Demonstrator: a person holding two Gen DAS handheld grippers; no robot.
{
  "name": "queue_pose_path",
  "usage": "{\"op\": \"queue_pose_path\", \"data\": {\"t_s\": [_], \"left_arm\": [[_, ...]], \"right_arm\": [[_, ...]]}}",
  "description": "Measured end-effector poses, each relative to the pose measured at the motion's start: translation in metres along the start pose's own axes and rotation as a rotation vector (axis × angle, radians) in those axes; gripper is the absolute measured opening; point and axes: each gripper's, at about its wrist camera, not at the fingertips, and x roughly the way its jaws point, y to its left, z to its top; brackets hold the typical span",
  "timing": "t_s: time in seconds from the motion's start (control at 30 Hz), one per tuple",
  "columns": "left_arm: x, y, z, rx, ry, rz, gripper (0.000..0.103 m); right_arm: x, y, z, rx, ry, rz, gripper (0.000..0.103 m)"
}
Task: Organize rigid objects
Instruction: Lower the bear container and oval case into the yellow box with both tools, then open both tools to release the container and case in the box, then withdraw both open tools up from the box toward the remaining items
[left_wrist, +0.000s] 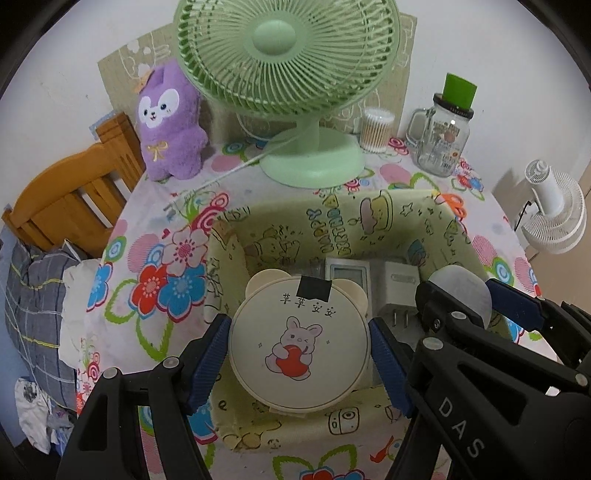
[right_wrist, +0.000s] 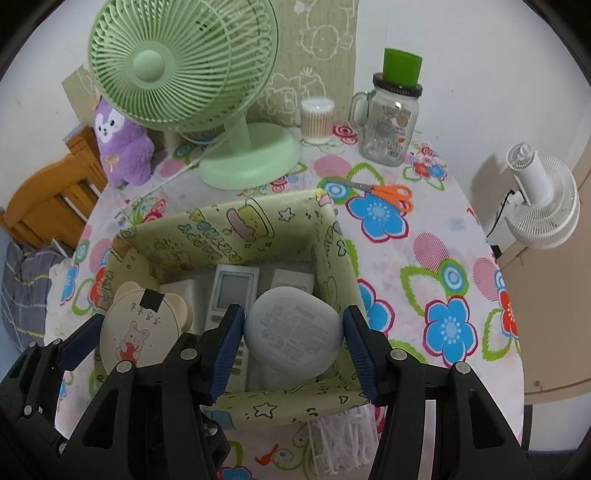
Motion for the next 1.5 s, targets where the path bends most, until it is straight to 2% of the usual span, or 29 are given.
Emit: {"op": "queue_pose_path", "data": {"t_s": [0.43, 0.9, 1.0, 1.07, 1.5], "left_arm": [[0.007, 0.000, 0.001, 0.009, -0.003, 0.004, 0.078], [-0.005, -0.002, -0.003, 0.018, 0.013, -0.002, 0.083], [-0.012, -0.003, -0.005, 0.023, 0.002, 0.003, 0.083], [-0.020, -0.004, -0.005, 0.026, -0.015, -0.015, 0.090], [-0.057, -0.007, -0.010, 0.029, -0.074, -0.020, 0.096]], "right_arm": [[0.008, 0.000, 0.000, 0.010, -0.002, 0.003, 0.060], [-0.007, 0.000, -0.006, -0.009, 0.001, 0.009, 0.067], [-0.016, -0.001, -0.007, -0.012, -0.013, -0.025, 0.076], [-0.022, -0.002, -0.008, -0.006, -0.035, -0.016, 0.087], [-0.062, -0.007, -0.016, 0.005, -0.099, -0.003, 0.091]]}}
